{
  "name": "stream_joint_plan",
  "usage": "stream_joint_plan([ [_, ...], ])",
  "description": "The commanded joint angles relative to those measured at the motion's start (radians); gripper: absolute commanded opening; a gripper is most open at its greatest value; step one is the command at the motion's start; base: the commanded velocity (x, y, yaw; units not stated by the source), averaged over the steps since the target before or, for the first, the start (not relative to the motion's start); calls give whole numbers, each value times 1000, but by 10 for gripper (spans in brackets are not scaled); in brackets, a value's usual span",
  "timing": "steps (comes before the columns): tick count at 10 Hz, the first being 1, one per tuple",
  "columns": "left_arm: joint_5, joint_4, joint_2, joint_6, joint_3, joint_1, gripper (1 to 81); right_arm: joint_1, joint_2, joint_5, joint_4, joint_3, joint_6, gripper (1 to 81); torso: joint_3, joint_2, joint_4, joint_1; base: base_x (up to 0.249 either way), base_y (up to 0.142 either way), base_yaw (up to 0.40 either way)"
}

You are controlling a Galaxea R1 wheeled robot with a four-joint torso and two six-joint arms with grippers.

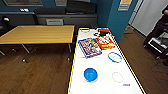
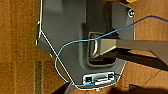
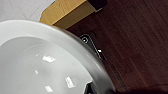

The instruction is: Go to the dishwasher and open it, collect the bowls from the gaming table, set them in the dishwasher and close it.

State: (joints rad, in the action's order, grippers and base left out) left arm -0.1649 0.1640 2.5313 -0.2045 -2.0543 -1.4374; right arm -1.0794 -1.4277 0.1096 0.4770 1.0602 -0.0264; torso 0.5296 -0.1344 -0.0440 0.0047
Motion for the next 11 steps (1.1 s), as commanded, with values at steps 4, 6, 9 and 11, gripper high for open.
stream_joint_plan([
  [4,-28,-3,-482,-69,497,138,811,-374,-228,-376,18,47,198,10,0,0,0,0,0,0,0],
  [6,-28,-5,-595,-138,640,266,811,-380,-280,-386,15,67,200,10,0,0,0,0,0,0,0],
  [9,-28,0,-678,-378,737,451,811,-376,-337,-386,14,92,198,10,0,0,0,0,0,0,0],
  [11,-4,-3,-690,-401,778,576,811,-373,-368,-386,15,104,197,10,0,0,0,0,0,0,0],
])
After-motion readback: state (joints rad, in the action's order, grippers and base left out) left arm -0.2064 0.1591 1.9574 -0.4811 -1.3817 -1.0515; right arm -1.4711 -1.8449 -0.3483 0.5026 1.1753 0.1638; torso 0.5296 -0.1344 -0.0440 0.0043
